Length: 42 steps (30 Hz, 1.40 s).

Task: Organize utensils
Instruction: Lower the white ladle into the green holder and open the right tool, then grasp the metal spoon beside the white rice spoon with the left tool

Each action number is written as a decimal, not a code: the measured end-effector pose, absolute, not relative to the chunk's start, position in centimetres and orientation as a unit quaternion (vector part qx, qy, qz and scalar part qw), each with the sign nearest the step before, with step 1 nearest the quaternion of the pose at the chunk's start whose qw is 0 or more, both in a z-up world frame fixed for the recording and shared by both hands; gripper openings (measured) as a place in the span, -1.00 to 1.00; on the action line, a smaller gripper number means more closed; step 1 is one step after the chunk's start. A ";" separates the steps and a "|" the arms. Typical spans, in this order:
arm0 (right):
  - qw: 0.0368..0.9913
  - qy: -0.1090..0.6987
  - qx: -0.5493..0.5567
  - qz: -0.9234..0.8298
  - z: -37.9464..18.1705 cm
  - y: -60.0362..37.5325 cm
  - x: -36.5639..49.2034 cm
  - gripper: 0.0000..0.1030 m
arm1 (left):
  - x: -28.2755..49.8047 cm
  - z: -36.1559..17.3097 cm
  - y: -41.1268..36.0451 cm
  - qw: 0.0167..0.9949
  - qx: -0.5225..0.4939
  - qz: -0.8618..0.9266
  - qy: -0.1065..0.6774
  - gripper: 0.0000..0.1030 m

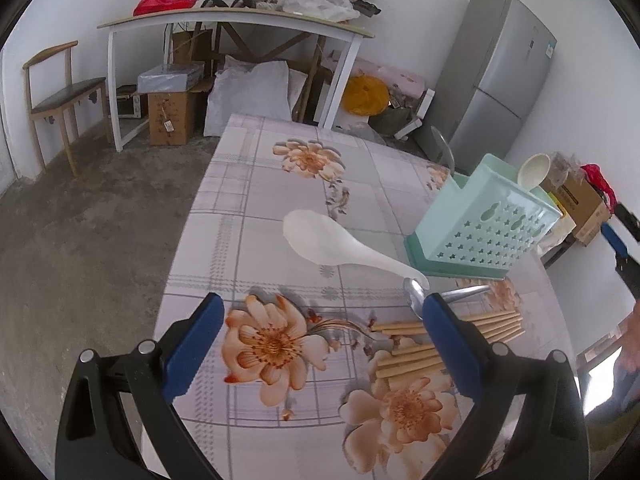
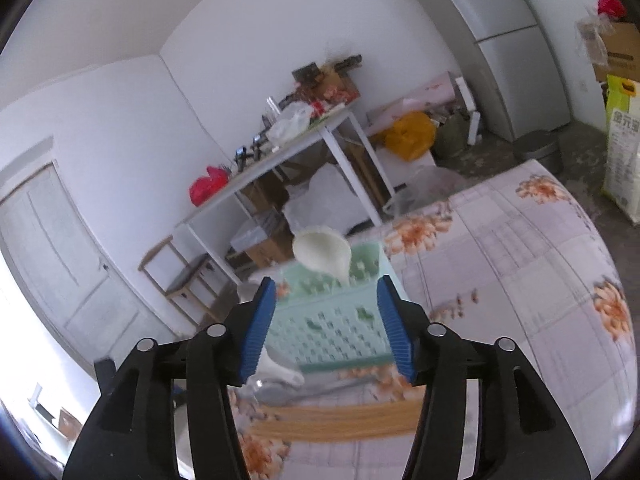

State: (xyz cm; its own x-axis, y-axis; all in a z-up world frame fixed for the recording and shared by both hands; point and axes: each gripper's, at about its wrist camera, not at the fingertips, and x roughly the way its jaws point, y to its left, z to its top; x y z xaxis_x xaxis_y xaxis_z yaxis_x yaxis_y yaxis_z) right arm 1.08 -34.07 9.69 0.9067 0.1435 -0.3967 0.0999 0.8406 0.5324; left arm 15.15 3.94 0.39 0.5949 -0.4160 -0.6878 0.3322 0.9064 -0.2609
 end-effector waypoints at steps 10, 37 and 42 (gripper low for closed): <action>0.890 0.347 0.286 0.075 2.6 -28.6 2.6 0.11 | 16.1 -0.5 1.2 0.877 -0.063 -0.224 0.420 0.89; 0.857 0.418 0.274 0.127 -3.1 -25.5 2.4 0.11 | 20.6 -4.8 -5.3 0.810 -0.071 -0.274 0.513 -0.59; 0.854 0.417 0.283 0.131 -3.3 -26.0 2.4 0.11 | 20.7 -5.5 -5.8 0.810 -0.055 -0.262 0.522 -0.71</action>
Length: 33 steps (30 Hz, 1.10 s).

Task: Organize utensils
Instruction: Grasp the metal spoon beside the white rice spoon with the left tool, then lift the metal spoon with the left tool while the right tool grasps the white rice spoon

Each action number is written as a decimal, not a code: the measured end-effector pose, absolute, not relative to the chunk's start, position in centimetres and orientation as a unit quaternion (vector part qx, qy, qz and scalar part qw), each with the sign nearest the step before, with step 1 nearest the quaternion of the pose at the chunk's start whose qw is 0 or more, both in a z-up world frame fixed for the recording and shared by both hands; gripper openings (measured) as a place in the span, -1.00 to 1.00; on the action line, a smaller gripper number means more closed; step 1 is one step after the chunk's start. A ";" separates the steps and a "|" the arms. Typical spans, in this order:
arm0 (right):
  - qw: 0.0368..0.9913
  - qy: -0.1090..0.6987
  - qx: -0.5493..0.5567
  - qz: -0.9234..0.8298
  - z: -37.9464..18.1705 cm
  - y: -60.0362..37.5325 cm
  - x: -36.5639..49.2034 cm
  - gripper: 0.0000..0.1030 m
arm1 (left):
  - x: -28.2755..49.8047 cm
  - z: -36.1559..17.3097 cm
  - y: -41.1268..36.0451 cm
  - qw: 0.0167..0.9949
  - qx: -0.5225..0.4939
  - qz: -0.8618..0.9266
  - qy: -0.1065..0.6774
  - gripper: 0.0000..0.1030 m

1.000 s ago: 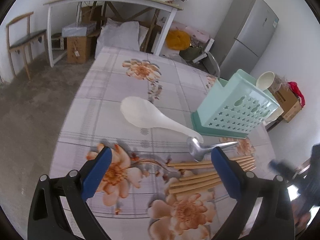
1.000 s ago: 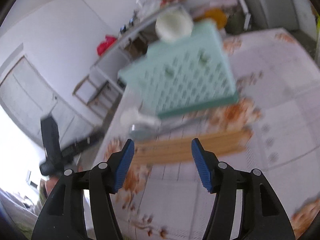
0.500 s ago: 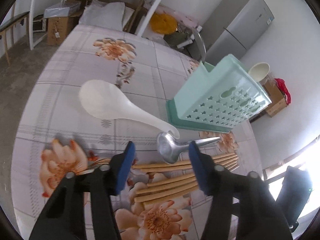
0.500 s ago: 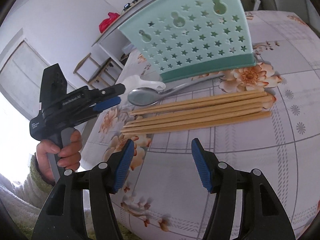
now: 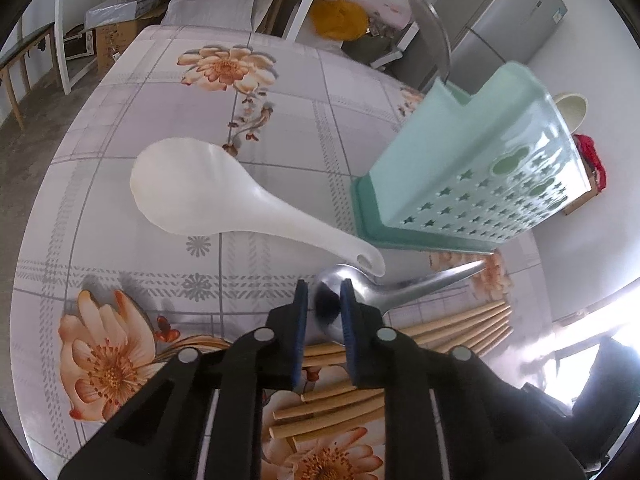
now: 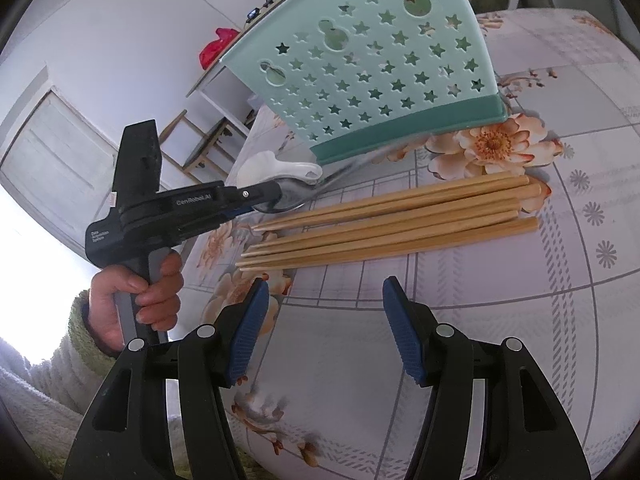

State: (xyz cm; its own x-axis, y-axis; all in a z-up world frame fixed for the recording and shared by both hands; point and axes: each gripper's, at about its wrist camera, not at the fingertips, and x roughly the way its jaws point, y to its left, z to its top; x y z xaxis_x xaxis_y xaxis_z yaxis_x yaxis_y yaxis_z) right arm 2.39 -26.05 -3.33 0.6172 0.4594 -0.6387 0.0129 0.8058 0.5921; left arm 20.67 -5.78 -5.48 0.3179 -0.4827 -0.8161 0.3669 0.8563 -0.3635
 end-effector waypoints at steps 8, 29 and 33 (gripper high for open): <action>0.848 0.418 0.297 0.131 -3.8 -26.4 2.5 0.11 | 20.2 -5.2 -6.3 0.821 -0.046 -0.261 0.506 -0.75; 0.859 0.404 0.288 0.131 -2.8 -25.6 1.5 0.11 | 18.4 -0.8 -3.9 0.850 -0.082 -0.268 0.446 -0.96; 0.863 0.400 0.280 0.129 -2.4 -25.1 1.2 0.11 | 17.5 0.1 -2.7 0.856 -0.087 -0.267 0.435 -0.96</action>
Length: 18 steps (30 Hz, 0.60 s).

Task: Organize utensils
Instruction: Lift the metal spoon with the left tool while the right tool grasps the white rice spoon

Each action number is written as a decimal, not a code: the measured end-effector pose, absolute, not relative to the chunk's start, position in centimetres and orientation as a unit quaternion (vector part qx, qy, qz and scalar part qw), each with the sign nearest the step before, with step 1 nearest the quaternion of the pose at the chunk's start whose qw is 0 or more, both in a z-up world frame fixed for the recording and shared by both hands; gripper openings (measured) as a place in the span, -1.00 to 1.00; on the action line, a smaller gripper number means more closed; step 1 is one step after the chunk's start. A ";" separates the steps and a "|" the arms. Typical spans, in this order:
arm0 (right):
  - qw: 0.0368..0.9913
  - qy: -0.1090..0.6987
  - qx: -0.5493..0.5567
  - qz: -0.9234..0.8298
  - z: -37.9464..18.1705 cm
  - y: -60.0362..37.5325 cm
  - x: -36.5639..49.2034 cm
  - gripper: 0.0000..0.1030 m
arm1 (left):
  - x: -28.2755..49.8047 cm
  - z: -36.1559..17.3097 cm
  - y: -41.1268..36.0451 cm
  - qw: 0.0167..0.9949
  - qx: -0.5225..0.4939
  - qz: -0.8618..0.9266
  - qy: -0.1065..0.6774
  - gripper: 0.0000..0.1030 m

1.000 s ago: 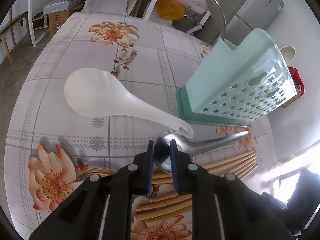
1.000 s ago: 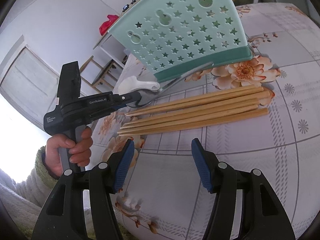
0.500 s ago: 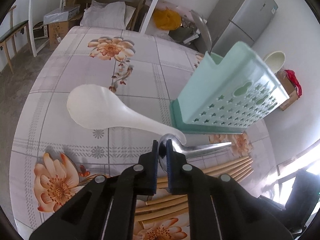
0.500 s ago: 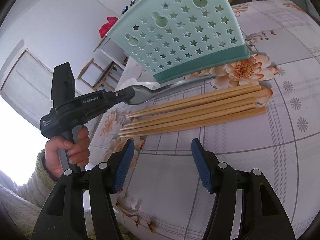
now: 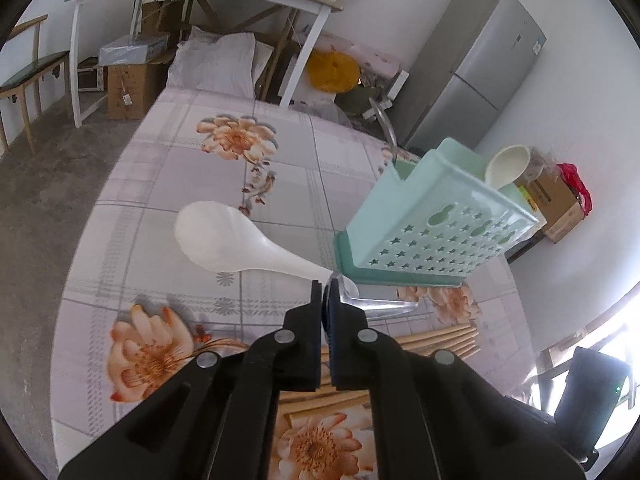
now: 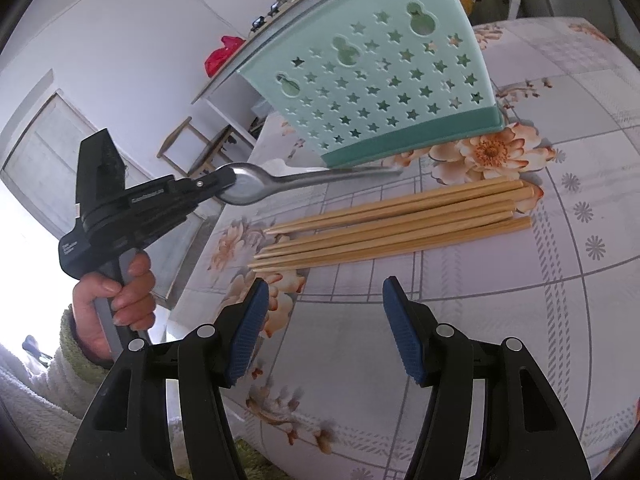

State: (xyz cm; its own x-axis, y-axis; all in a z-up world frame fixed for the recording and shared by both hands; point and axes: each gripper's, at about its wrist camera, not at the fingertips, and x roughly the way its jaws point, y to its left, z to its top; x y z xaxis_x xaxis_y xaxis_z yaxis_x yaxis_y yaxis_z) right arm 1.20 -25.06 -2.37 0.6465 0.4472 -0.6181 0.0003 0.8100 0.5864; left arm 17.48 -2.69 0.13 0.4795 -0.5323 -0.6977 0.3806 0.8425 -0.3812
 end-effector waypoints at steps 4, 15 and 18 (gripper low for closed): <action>0.869 0.395 0.269 0.127 -1.7 -24.3 0.8 0.11 | 16.3 1.1 -1.1 0.862 -0.098 -0.265 0.422 -0.96; 0.894 0.371 0.222 0.122 0.5 -22.5 -0.3 0.11 | 13.1 4.8 4.7 0.892 -0.133 -0.237 0.361 -0.96; 0.899 0.371 0.196 0.126 1.0 -21.6 0.3 0.11 | 12.3 5.5 6.7 0.902 -0.144 -0.220 0.344 -0.96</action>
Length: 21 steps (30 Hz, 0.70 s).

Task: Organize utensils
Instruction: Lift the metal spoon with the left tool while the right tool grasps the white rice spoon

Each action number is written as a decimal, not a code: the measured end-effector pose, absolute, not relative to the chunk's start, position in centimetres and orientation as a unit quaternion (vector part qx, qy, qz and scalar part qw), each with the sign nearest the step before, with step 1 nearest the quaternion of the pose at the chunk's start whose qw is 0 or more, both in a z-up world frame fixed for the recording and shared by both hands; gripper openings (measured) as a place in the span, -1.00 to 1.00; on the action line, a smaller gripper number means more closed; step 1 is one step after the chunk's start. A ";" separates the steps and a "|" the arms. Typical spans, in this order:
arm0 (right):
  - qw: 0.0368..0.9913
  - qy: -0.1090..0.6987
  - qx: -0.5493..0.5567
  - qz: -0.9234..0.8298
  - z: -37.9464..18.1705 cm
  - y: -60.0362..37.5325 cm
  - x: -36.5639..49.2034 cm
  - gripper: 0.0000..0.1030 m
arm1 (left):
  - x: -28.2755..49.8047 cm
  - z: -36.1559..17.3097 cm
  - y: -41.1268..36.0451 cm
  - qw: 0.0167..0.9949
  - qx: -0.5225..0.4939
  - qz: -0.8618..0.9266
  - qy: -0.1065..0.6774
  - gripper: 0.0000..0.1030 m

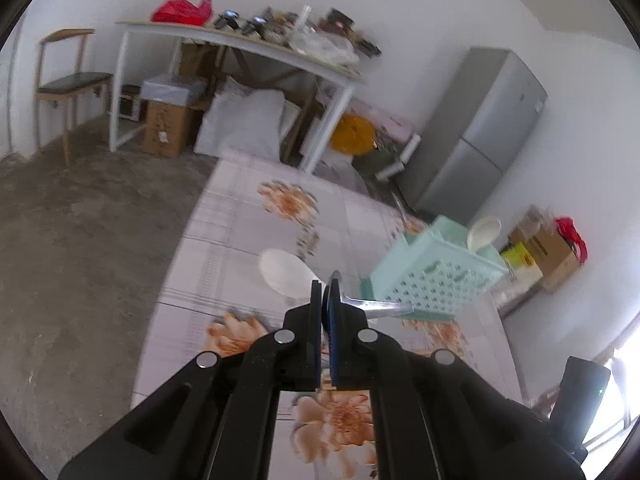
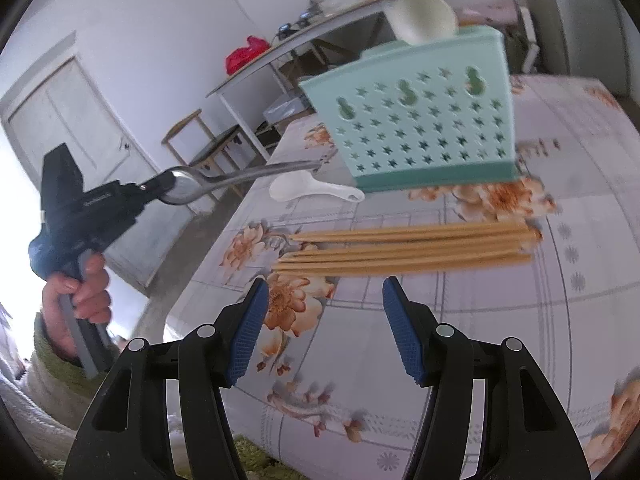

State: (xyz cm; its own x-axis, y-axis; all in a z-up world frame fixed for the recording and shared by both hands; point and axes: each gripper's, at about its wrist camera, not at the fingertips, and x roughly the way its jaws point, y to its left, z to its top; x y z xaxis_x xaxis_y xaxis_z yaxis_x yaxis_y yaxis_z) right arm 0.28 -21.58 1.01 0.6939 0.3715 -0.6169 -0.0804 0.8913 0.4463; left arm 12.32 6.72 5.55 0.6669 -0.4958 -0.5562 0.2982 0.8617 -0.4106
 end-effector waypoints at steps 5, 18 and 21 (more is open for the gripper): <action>0.909 0.365 0.145 0.137 2.4 -19.4 2.0 0.11 | 11.4 6.6 10.5 0.919 -0.155 -0.182 0.314 -0.96; 0.916 0.360 -0.037 0.173 3.7 -7.6 12.1 -0.10 | 13.0 5.8 18.8 0.925 -0.226 -0.094 0.292 -0.96; 0.908 0.375 -0.082 0.167 2.6 -5.1 14.5 -0.18 | 13.6 5.4 19.9 0.923 -0.237 -0.085 0.292 -0.96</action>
State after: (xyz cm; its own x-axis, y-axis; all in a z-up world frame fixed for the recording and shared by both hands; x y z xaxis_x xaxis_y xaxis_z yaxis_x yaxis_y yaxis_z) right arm 14.49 -5.14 2.58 0.6627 0.2428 -0.7085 -0.3655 0.9305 -0.0230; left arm 13.61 19.94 5.44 0.8146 -0.2947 -0.4996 0.0176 0.8735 -0.4866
